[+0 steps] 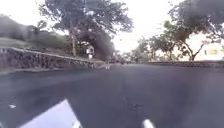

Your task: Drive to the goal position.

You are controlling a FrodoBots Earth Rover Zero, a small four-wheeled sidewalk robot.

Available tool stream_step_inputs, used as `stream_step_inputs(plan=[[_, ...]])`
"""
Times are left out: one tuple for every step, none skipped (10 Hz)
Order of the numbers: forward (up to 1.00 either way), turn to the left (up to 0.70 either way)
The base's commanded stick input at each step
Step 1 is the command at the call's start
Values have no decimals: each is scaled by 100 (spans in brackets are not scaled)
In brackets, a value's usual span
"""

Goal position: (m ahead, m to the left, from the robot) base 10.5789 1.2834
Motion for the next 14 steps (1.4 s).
stream_step_inputs(plan=[[85,-34],[85,0],[85,0],[85,0],[85,0],[85,0],[85,0],[85,0],[85,0],[85,0],[85,0],[85,-23],[85,-29],[85,-33]])
